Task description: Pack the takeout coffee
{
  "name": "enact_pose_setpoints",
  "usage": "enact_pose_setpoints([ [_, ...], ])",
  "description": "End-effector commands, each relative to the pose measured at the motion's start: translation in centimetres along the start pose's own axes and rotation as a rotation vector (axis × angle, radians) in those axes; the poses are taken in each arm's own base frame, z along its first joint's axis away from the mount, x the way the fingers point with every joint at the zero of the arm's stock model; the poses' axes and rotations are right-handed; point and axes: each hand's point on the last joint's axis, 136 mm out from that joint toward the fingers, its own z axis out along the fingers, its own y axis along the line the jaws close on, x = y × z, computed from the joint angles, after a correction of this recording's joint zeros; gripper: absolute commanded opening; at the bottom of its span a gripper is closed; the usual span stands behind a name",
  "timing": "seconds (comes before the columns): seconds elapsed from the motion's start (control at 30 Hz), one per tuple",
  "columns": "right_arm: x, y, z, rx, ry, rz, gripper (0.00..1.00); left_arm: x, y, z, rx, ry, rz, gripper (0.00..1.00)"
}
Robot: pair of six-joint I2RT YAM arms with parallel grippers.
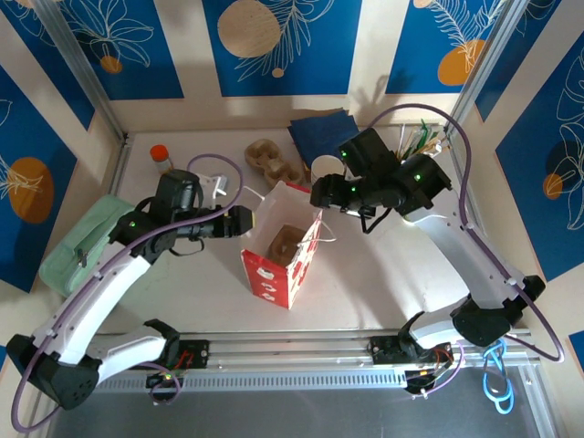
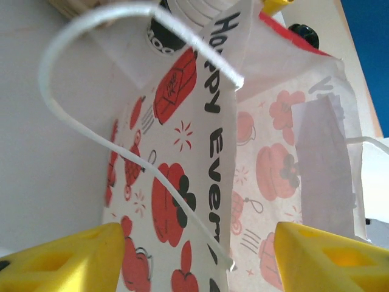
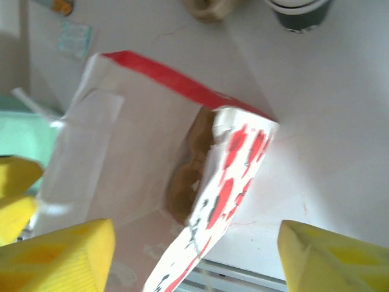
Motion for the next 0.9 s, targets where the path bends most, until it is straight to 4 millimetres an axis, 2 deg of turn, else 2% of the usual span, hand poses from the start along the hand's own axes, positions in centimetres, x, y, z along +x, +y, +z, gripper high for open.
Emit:
enact_pose_setpoints([
  [0.0,1.6,-1.5,0.7,0.054,0.075,0.110,0.67,-1.2,-0.4,-2.6,-0.053,-0.075,0.087,0.68],
  [0.2,2.2,-0.3,2.7,0.042,0.170,0.114,0.66,-1.7,-0.2,-4.1,-0.098,-0.112,0.127,0.69],
  [0.4,2.2,1.0,4.0,0.011,0.217,0.111,0.69,-1.4,0.1,-3.9,-0.100,-0.101,0.133,0.69],
  [0.67,2.7,0.7,6.2,0.044,0.273,0.115,0.53,-1.8,-0.2,-4.4,-0.104,-0.116,0.147,0.70],
  [0.77,2.9,0.6,6.9,0.048,0.286,0.117,0.51,-2.3,-0.9,-5.4,-0.086,-0.151,0.150,0.68],
  [0.87,2.9,0.6,7.3,0.038,0.295,0.124,0.43,-2.8,-1.9,-6.7,-0.054,-0.204,0.165,0.68],
])
